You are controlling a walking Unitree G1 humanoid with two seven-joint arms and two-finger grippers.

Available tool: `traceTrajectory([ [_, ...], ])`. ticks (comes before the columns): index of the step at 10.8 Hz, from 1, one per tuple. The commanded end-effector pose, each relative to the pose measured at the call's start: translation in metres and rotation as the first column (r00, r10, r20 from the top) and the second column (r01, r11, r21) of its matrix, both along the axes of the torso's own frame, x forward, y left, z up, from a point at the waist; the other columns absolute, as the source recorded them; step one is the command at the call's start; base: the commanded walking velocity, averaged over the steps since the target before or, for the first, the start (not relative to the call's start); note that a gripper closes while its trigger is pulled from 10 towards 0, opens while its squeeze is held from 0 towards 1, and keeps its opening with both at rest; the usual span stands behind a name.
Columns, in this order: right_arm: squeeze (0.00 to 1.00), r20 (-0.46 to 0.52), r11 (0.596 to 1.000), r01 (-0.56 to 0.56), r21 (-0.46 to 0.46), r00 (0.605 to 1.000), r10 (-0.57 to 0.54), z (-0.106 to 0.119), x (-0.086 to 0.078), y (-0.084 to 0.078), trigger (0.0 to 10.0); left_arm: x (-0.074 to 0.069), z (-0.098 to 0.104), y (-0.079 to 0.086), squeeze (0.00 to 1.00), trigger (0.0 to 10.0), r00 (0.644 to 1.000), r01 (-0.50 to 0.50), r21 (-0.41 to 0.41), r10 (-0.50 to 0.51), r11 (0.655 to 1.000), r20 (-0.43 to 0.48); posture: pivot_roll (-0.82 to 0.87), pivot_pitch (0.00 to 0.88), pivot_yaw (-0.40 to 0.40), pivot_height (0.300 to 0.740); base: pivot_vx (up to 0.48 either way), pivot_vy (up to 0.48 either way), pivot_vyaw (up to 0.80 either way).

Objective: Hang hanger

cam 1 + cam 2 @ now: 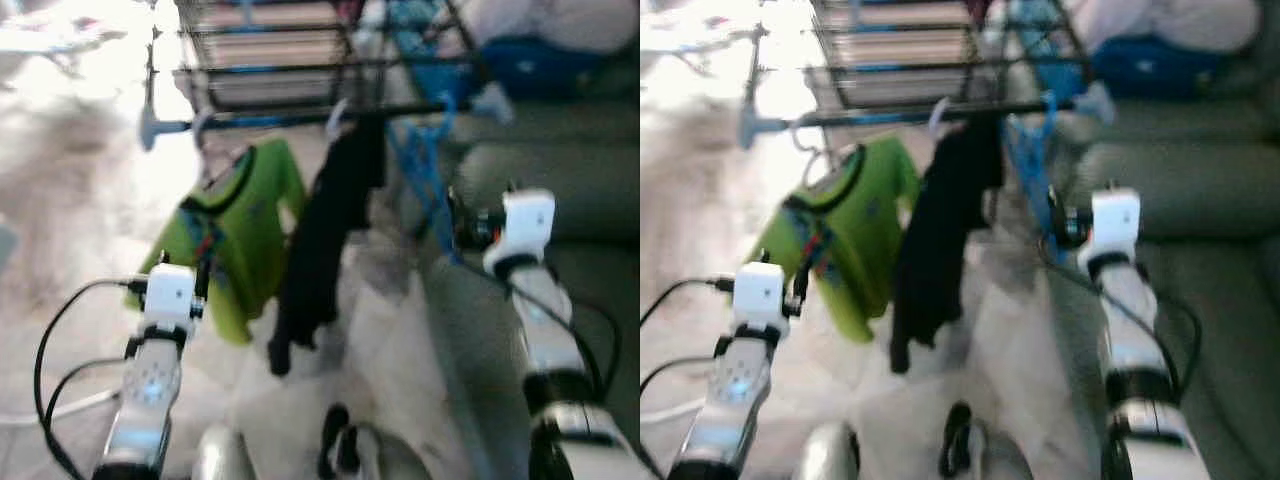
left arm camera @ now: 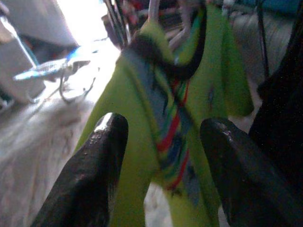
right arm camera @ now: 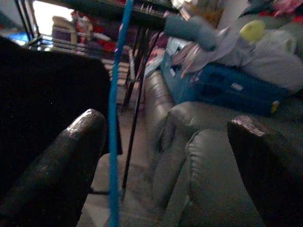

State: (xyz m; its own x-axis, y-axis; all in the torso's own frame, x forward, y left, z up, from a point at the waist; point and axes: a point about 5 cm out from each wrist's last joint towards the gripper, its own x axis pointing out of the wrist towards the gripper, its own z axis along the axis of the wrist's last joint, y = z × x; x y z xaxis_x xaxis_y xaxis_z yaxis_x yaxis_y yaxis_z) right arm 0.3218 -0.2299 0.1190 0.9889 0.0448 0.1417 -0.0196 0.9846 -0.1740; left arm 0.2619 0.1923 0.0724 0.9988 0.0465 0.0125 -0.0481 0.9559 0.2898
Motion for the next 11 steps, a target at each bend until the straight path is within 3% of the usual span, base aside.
traceTrajectory([
  [1,1.0,0.015,1.0,-0.008,-0.003,1.0,0.008,0.004,0.0,0.002,10.0,-0.002,-0.004,0.0,0.0,10.0,1.0,-0.016,-0.003,0.016,1.0,-0.01,0.06,0.097,-0.073,0.74,0.0,0.0,0.0],
  [4,1.0,0.021,1.0,-0.001,0.019,1.0,0.001,0.003,-0.005,0.007,10.0,0.0,-0.004,-0.004,0.0,10.0,1.0,-0.012,-0.01,0.012,1.0,-0.006,0.05,0.1,-0.079,0.74,-0.297,0.0,0.0],
  [6,1.0,-0.029,0.998,-0.001,0.061,1.0,0.003,-0.014,-0.02,0.019,10.0,0.0,-0.006,-0.004,0.0,10.0,1.0,-0.013,-0.009,0.013,1.0,-0.011,0.05,0.102,-0.082,0.74,-0.328,0.0,0.0],
  [11,1.0,-0.056,0.995,0.025,0.1,0.998,-0.02,-0.013,-0.022,0.021,10.0,0.0,-0.009,-0.007,0.0,10.0,1.0,-0.001,-0.009,0.001,1.0,-0.023,0.05,0.094,-0.089,0.74,-0.326,0.0,0.0],
])
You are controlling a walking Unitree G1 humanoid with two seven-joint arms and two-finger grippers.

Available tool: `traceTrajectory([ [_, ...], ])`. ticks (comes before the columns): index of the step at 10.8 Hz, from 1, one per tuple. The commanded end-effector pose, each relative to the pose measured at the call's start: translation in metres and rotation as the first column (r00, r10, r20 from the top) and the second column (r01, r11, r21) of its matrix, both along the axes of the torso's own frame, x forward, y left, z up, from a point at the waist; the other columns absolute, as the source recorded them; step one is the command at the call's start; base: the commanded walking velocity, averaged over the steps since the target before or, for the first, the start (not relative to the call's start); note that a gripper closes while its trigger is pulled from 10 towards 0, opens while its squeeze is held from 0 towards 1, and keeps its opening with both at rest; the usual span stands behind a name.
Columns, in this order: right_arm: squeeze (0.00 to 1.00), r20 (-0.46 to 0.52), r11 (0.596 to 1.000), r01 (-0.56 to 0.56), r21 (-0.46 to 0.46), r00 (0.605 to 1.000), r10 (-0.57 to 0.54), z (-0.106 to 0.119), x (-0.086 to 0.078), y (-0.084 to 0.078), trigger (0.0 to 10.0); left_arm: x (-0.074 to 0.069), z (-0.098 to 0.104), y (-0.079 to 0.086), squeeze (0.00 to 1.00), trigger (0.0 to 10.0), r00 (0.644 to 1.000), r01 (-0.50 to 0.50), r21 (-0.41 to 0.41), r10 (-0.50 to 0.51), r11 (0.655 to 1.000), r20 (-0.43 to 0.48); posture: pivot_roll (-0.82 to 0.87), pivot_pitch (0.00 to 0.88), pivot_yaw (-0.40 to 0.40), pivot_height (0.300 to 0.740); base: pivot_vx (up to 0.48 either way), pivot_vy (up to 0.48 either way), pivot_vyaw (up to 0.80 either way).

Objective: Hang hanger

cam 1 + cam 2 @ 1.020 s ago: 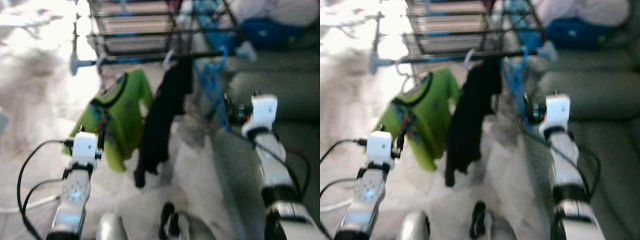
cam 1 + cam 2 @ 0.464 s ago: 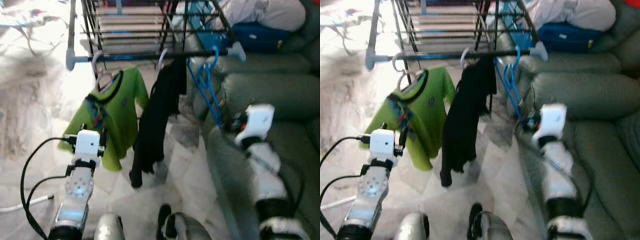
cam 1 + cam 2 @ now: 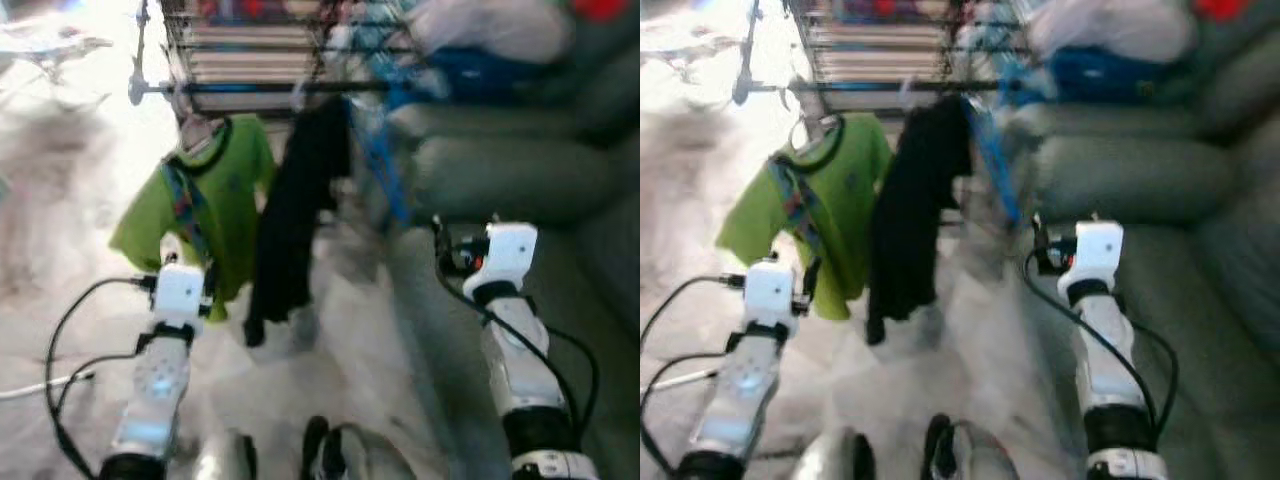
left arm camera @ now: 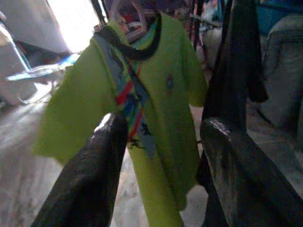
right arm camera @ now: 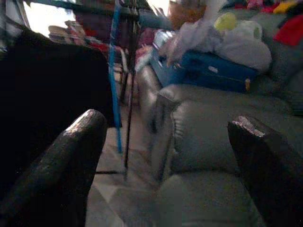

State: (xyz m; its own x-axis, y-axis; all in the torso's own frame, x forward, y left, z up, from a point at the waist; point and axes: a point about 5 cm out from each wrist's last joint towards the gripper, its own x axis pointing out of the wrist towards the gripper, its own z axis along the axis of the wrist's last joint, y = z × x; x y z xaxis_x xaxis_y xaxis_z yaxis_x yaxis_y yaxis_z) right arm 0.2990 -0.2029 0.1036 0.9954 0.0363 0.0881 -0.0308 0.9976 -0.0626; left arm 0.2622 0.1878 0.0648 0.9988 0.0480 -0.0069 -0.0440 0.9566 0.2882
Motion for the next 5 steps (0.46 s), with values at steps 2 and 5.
traceTrajectory([
  [2,0.0,-0.031,1.0,-0.027,0.011,0.999,0.028,-0.007,-0.006,0.004,10.0,-0.01,-0.01,0.0,0.0,10.0,0.999,-0.008,-0.006,0.008,1.0,-0.038,0.05,0.078,-0.078,0.74,-0.311,0.0,0.0],
  [5,0.0,-0.078,0.999,-0.011,0.038,0.997,0.014,-0.024,-0.019,0.007,10.0,-0.019,-0.017,0.008,0.0,10.0,0.993,-0.11,0.01,0.111,0.994,-0.033,0.06,0.059,-0.072,0.74,-0.099,0.0,0.0],
])
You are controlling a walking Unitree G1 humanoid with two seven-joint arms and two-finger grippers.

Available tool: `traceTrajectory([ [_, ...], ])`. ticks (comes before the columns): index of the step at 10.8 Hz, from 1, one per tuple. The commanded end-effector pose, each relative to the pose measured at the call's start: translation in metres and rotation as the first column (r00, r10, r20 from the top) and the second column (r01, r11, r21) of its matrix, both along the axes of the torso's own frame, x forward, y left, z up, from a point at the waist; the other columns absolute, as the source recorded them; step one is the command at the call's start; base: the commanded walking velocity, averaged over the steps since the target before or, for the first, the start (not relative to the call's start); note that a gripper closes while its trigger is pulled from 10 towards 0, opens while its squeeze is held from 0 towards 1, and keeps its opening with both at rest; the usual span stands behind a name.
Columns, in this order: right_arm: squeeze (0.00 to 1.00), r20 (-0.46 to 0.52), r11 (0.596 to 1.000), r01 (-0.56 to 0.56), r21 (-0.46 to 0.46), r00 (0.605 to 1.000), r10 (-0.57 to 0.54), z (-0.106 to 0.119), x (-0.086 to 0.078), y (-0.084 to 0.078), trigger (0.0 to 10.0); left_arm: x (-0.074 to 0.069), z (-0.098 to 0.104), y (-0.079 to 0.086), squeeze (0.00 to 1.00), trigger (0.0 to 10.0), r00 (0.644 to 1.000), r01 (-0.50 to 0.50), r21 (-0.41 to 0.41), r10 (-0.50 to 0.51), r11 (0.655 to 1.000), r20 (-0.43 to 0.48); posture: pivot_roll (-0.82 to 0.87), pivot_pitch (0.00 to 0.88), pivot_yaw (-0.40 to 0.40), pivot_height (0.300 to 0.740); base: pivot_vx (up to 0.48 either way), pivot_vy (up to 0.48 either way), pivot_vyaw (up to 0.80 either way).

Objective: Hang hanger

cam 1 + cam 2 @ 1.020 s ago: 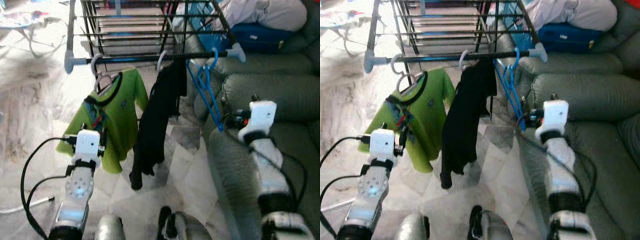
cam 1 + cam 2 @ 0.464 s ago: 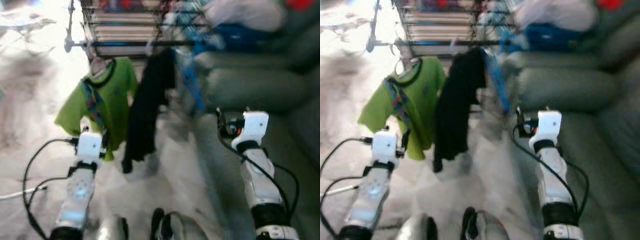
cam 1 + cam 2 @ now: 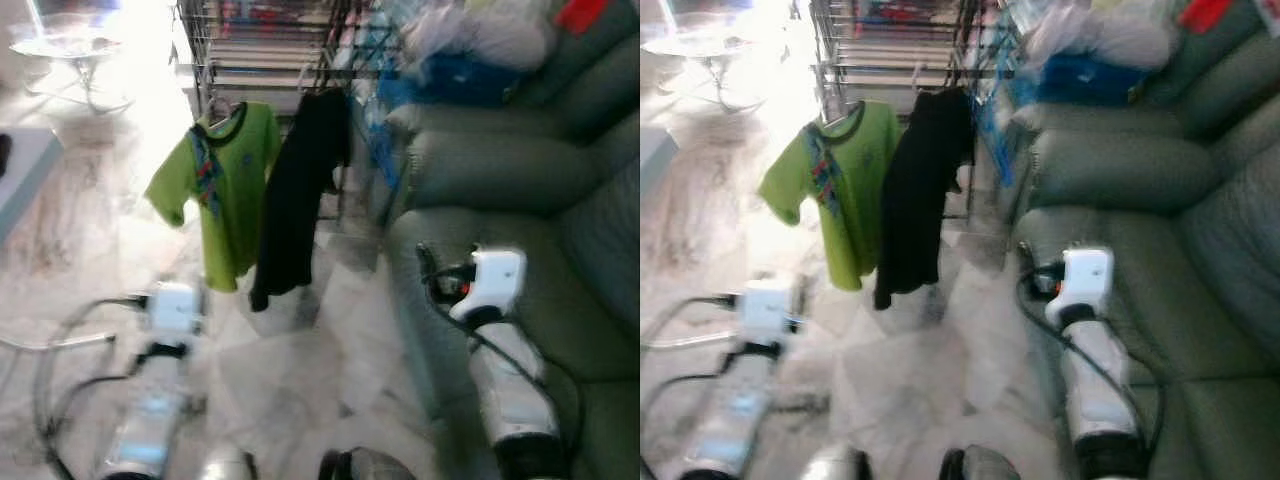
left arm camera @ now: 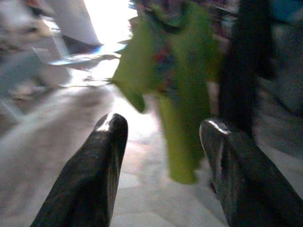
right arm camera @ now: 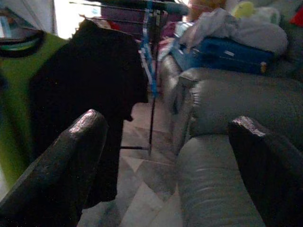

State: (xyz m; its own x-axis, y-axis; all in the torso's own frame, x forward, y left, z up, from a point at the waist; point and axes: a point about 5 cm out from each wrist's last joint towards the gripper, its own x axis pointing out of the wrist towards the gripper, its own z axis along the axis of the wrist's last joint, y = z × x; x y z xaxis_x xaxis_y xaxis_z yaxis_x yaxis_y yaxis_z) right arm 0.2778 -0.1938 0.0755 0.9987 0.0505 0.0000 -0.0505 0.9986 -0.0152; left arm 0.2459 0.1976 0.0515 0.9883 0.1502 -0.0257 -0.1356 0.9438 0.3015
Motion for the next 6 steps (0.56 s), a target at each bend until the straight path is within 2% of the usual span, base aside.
traceTrajectory([
  [1,0.0,0.007,1.0,0.019,-0.007,1.0,-0.019,0.0,-0.004,-0.003,10.0,-0.013,-0.006,0.0,0.0,10.0,1.0,-0.015,-0.003,0.015,1.0,-0.005,0.05,0.061,-0.067,0.74,0.0,0.0,0.0],
  [2,0.0,-0.018,0.999,0.039,-0.002,0.999,-0.039,-0.008,-0.013,-0.004,10.0,-0.021,-0.009,0.001,0.0,10.0,0.999,0.029,0.0,-0.029,1.0,-0.018,0.06,0.07,-0.07,0.74,0.0,0.0,0.0],
  [4,0.0,-0.1,0.999,0.037,0.023,0.994,-0.035,-0.027,-0.032,-0.002,10.0,-0.02,-0.002,0.006,0.0,10.0,0.994,0.11,0.014,-0.11,0.994,0.005,0.06,0.111,-0.081,0.74,0.0,0.0,0.0],
  [6,0.0,-0.115,0.997,0.067,0.028,0.991,-0.063,-0.033,-0.04,-0.001,10.0,-0.019,-0.01,0.01,0.0,10.0,0.998,0.056,-0.023,-0.057,0.998,-0.02,0.05,0.122,-0.069,0.74,0.0,0.0,0.0],
])
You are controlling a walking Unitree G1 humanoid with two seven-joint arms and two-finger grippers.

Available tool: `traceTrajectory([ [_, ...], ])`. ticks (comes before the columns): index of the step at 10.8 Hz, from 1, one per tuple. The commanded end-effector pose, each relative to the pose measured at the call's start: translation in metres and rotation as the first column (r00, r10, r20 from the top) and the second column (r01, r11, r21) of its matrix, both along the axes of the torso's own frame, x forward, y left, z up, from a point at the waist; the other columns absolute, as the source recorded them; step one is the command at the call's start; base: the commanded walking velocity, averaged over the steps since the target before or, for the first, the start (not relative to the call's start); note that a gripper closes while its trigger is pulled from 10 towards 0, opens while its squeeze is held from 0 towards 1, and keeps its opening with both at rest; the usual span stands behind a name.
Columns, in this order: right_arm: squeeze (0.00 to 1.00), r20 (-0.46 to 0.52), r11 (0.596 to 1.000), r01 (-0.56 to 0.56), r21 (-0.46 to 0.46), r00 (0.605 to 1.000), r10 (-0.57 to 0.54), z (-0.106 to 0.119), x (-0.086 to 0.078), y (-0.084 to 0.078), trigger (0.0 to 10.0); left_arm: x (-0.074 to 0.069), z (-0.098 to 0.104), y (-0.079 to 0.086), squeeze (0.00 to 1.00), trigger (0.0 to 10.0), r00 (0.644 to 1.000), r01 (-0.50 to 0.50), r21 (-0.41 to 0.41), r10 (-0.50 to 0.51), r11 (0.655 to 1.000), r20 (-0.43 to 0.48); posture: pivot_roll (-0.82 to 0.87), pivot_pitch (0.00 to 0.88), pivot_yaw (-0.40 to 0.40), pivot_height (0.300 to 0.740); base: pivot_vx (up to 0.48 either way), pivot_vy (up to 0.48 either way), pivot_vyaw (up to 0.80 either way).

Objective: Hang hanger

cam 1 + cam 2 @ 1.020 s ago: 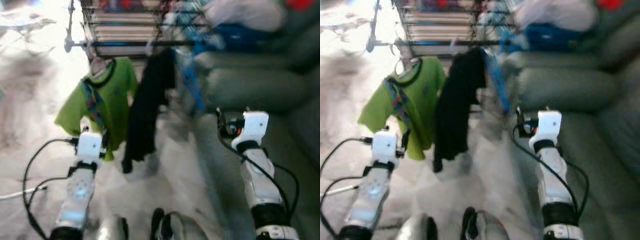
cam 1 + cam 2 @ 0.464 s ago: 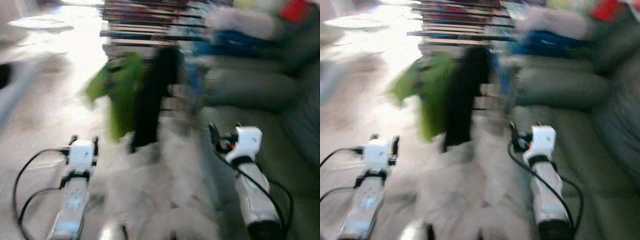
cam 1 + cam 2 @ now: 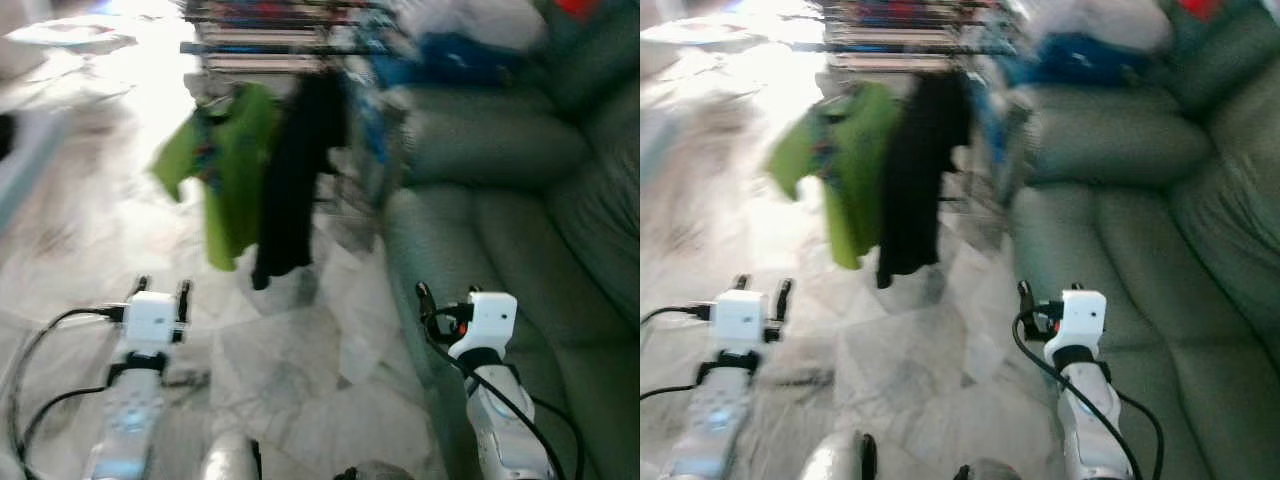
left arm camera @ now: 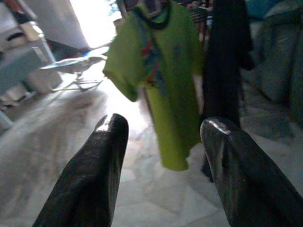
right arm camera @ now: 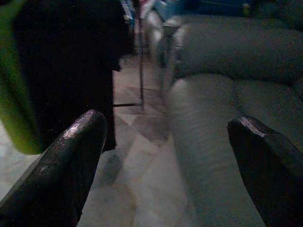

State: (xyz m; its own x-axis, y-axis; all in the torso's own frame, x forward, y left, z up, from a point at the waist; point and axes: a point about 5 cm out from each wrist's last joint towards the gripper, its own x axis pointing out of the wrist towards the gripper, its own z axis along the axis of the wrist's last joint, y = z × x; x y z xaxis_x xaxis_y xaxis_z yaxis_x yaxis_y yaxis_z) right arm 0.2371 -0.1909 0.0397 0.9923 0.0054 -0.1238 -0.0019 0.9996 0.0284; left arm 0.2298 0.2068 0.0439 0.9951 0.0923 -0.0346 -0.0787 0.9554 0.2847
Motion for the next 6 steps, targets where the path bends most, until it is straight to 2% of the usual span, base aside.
traceTrajectory([
  [1,0.0,-0.003,1.0,0.029,0.002,1.0,-0.029,-0.002,-0.001,-0.003,10.0,-0.001,-0.01,0.005,0.0,10.0,0.998,-0.027,-0.011,0.026,1.0,-0.049,0.06,0.123,-0.074,0.74,0.0,0.0,0.0],
  [2,0.0,-0.017,1.0,0.022,0.014,1.0,-0.022,-0.006,0.002,0.003,10.0,0.011,-0.012,0.014,0.0,10.0,0.999,0.016,-0.011,-0.016,1.0,-0.036,0.07,0.121,-0.079,0.74,0.0,0.0,0.0],
  [3,0.0,-0.012,1.0,-0.005,0.022,1.0,0.005,-0.005,0.007,0.01,10.0,0.025,-0.011,0.013,0.0,10.0,0.996,0.067,-0.097,-0.073,0.993,-0.056,0.06,0.106,-0.082,0.74,0.0,0.0,0.0],
  [4,0.0,0.001,1.0,-0.006,0.024,1.0,0.006,-0.002,0.012,0.013,10.0,0.043,0.0,0.004,0.0,10.0,0.996,0.083,-0.063,-0.084,0.995,-0.019,0.05,0.1,-0.071,0.74,0.0,0.0,0.0],
  [5,0.0,0.011,1.0,0.0,0.023,1.0,0.0,0.0,0.014,0.012,10.0,0.047,0.003,0.0,0.0,10.0,0.996,0.088,-0.059,-0.088,0.994,-0.003,0.04,0.095,-0.06,0.74,0.0,0.0,0.0],
  [6,0.0,0.039,0.999,0.038,0.019,0.999,-0.039,0.005,0.015,0.007,10.0,0.047,0.004,-0.018,0.0,10.0,0.995,0.1,-0.064,-0.098,0.993,0.032,0.03,0.098,-0.038,0.74,0.0,0.0,0.0],
])
